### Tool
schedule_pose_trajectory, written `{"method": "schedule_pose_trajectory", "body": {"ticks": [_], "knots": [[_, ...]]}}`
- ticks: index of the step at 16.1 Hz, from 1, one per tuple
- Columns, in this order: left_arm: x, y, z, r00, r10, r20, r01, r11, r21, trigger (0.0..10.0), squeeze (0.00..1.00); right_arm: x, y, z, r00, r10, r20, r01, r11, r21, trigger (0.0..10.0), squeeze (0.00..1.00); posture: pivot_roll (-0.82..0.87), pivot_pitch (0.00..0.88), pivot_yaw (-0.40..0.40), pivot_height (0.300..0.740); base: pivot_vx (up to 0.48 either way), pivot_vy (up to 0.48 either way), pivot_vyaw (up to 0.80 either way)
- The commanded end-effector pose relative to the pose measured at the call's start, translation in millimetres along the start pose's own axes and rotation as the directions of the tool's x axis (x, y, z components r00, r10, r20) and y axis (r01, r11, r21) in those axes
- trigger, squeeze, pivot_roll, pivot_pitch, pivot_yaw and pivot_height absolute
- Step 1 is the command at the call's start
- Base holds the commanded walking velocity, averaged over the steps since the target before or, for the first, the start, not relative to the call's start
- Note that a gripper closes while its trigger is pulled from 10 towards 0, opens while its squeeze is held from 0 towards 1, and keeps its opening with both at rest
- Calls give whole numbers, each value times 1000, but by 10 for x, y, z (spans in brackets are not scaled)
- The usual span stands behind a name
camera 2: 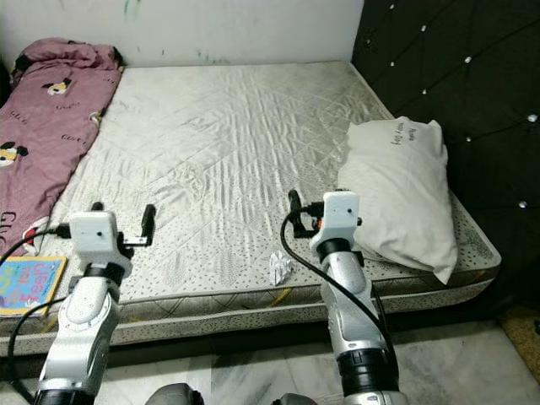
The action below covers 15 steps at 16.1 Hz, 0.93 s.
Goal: Clean up the room
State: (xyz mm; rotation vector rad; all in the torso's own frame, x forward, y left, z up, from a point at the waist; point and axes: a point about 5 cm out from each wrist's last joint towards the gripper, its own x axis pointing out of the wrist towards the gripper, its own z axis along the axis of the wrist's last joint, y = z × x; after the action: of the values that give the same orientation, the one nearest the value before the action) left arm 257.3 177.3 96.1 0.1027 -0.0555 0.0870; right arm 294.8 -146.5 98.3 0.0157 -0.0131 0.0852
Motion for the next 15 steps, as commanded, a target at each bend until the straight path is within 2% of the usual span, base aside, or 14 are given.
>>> {"method": "schedule_pose_trajectory", "body": {"ticks": [1, 2, 3, 6, 11, 13, 15], "knots": [[-26, 58, 82, 998, 38, 51, -42, 997, 67, 10000, 0, -56, -109, 17, 999, -45, 23, 46, 998, -41, 10000, 0, 67, 0, -6, 740, 0, 0, 0], [-61, 89, 109, 994, 77, 76, -86, 987, 136, 10000, 0, -104, -178, -24, 995, -95, 11, 95, 995, -43, 10000, 0, 73, 0, -9, 740, 0, 0, 0], [-95, 66, 101, 997, 32, 73, -38, 996, 85, 10000, 0, -123, -217, -50, 992, -127, -3, 127, 991, -31, 10000, 0, 71, 0, -9, 740, 0, 0, 0], [-114, 15, 31, 999, 33, 32, -35, 997, 68, 10000, 0, -103, -203, -34, 995, -104, -1, 104, 994, -32, 10000, 0, 64, 0, -11, 740, 0, 0, 0], [-62, -67, 6, 1000, -24, -3, 24, 1000, -12, 10000, 0, -80, -184, -38, 996, -90, -13, 90, 995, -39, 10000, 0, 62, 0, -14, 740, 0, 0, -800], [-58, -69, 7, 1000, -25, -7, 25, 1000, -16, 10000, 0, -69, -171, -34, 997, -81, -10, 81, 996, -38, 10000, 0, 64, 0, -15, 740, 0, 0, -800], [-50, -62, 1, 1000, -21, -14, 20, 999, -36, 10000, 0, -56, -164, -26, 998, -69, -7, 68, 997, -39, 10000, 0, 66, 0, -18, 740, 0, 0, -213]]}}
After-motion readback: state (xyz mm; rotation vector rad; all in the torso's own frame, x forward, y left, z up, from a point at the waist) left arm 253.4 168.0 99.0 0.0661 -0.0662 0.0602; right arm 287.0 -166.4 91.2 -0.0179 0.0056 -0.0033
